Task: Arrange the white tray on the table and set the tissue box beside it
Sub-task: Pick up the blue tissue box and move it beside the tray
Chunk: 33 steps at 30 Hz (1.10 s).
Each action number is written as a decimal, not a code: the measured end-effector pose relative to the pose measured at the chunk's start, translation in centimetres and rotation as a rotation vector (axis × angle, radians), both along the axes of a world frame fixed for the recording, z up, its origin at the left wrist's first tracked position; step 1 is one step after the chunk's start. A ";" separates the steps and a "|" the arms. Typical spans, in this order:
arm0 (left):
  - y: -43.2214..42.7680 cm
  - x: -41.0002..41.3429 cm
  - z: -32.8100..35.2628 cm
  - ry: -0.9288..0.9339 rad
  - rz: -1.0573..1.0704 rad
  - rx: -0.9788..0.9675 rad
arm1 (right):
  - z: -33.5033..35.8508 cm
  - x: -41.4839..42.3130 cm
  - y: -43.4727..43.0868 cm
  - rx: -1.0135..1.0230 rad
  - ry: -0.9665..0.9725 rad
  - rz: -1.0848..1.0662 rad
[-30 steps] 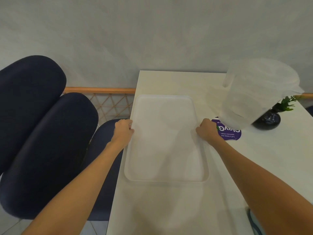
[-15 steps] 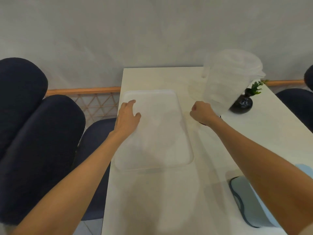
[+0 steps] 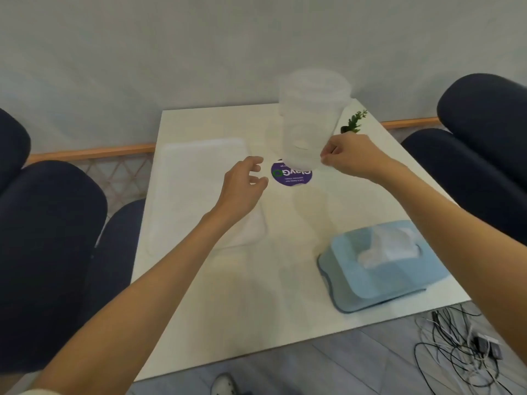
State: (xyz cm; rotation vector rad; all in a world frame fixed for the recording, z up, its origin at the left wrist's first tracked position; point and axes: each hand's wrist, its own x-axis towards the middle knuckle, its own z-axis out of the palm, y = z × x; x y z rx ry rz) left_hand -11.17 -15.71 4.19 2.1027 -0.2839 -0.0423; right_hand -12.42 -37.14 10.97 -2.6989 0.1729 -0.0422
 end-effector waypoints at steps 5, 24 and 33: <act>-5.3 -4.9 0.5 0.041 0.046 -0.102 | 1.4 -5.1 -6.1 0.023 -0.084 0.062; -11.6 -18.1 -4.4 0.542 0.189 -0.283 | -9.0 -14.6 -16.7 0.705 0.363 -0.170; -13.3 -19.1 -4.7 0.627 0.175 -0.420 | -9.9 -15.4 -15.4 0.890 0.467 -0.216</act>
